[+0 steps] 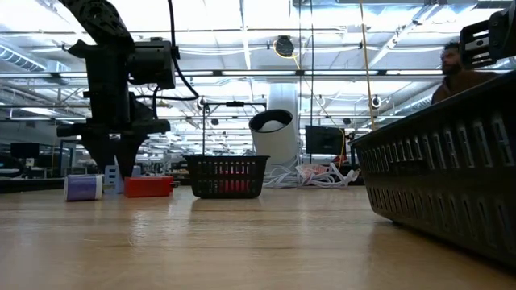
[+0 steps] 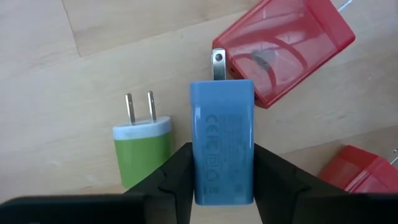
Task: Pick & Place Office items
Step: Put the blue charger into the top black basket
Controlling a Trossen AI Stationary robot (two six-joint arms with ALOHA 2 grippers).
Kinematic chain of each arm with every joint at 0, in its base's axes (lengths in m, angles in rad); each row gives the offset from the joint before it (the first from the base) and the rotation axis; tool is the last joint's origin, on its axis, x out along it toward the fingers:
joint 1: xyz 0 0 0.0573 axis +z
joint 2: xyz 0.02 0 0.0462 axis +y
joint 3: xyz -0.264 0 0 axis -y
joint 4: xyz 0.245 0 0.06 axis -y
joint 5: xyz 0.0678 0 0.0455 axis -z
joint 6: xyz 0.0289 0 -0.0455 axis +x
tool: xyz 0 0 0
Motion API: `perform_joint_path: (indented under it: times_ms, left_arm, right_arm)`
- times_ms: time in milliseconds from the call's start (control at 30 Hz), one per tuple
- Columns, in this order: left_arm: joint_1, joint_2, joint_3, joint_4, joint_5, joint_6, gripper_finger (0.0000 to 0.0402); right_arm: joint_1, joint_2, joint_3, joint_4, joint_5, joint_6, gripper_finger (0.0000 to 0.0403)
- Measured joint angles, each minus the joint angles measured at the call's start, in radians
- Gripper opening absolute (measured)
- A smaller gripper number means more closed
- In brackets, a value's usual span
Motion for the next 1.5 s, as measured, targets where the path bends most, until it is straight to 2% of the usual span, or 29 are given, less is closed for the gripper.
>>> perform_joint_path:
  times_ms: [100, 600, 767, 1100, 1200, 1333, 1500]
  left_arm:
    - [0.000, 0.000, 0.000, 0.000, 0.000, 0.018, 0.0120]
    - [-0.001, 0.000, 0.012, -0.008, -0.016, 0.115, 0.0120]
    - [-0.015, 0.000, 0.083, -0.008, -0.053, 0.166, 0.0120]
    - [-0.056, 0.000, 0.277, -0.019, -0.052, 0.325, 0.0120]
    - [-0.081, -0.001, 0.317, 0.025, -0.048, 0.431, 0.0120]
    - [-0.133, -0.001, 0.330, 0.150, 0.007, 0.611, 0.0120]
    - [-0.184, 0.001, 0.330, 0.270, 0.043, 0.700, 0.0120]
  right_arm:
    - [0.000, 0.000, 0.000, 0.000, 0.000, 0.000, 0.0231]
    - [0.000, 0.000, 0.000, 0.000, 0.000, 0.000, 0.0232]
    - [0.000, 0.000, 0.000, 0.000, 0.000, 0.000, 0.0230]
    - [0.000, 0.000, 0.000, 0.000, 0.000, 0.000, 0.0230]
    - [0.000, 0.000, 0.000, 0.000, 0.000, 0.000, 0.0231]
    - [0.000, 0.000, 0.000, 0.000, 0.000, 0.000, 0.0228]
    - [0.000, 0.000, 0.000, 0.000, 0.000, 0.000, 0.0228]
